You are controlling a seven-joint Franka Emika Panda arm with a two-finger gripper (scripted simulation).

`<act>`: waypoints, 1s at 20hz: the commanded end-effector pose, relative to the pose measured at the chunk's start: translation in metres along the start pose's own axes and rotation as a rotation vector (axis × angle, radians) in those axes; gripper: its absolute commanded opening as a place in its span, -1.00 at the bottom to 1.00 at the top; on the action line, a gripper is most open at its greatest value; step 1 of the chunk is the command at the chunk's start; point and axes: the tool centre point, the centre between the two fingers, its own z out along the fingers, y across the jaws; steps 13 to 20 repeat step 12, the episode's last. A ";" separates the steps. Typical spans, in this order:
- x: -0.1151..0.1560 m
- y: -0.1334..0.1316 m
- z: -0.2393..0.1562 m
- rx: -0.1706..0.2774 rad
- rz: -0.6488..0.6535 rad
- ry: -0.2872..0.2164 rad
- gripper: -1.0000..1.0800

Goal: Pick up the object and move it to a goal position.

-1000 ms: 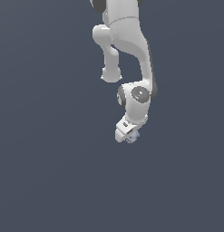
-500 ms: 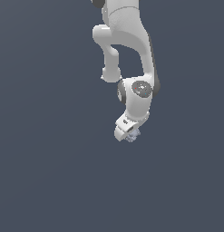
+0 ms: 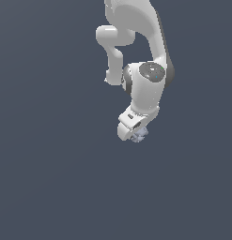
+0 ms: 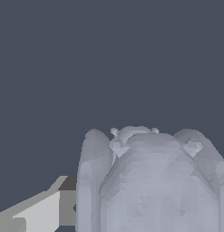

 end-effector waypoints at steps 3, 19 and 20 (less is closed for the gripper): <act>0.004 0.006 -0.029 0.001 0.000 -0.001 -1.00; 0.008 0.012 -0.049 0.001 0.000 -0.001 -1.00; 0.008 0.012 -0.049 0.001 0.000 -0.001 -1.00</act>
